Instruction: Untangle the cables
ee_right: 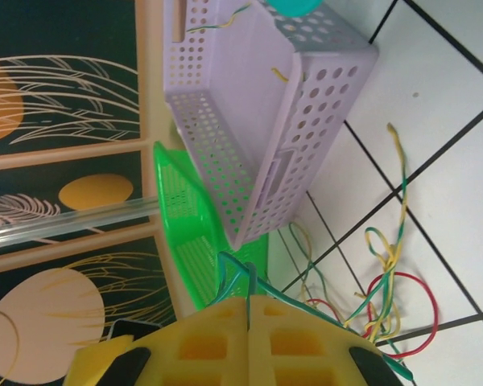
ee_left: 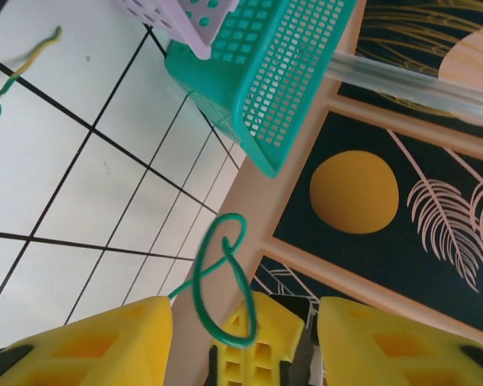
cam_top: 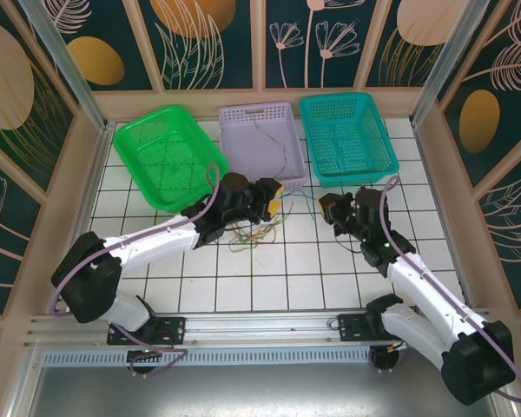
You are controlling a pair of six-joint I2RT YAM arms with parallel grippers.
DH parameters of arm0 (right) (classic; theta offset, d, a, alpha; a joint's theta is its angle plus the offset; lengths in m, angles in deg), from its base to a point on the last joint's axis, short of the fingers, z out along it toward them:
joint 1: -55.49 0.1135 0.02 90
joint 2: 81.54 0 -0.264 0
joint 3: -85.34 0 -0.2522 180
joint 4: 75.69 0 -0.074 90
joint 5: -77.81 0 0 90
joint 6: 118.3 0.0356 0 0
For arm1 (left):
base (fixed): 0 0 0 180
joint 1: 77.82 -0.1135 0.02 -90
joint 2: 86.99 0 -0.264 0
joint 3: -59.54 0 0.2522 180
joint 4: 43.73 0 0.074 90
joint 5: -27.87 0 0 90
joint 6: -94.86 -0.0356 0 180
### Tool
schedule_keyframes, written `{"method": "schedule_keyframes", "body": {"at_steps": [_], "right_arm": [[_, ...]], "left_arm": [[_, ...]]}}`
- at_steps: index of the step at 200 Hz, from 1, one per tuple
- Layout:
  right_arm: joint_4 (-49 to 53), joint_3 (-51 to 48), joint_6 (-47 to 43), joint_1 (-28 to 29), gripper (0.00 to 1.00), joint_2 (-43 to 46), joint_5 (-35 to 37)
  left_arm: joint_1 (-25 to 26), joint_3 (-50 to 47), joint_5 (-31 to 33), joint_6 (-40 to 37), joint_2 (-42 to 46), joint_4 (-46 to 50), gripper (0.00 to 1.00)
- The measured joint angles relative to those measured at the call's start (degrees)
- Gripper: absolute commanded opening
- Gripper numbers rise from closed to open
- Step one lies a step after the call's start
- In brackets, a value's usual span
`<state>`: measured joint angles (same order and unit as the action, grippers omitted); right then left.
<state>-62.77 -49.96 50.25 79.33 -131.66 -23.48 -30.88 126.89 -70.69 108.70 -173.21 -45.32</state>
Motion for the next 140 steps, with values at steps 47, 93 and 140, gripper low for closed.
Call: {"method": "schedule_keyframes", "body": {"at_steps": [47, 93, 140], "right_arm": [[-0.9, -0.9, 1.5, 0.2, 0.00, 0.9, -0.8], [-0.9, -0.9, 2.3, 0.3, 0.00, 0.9, -1.0], [0.6, -0.9, 2.1, 0.5, 0.00, 0.9, -2.3]], "left_arm": [[0.0, -0.1, -2.0, 3.0, -1.8, -2.7, 0.28], [0.0, 0.1, -1.3, 1.9, -2.2, -2.8, 0.00], [-0.2, 2.2, 0.2, -4.8, -2.1, -0.2, 0.00]]}}
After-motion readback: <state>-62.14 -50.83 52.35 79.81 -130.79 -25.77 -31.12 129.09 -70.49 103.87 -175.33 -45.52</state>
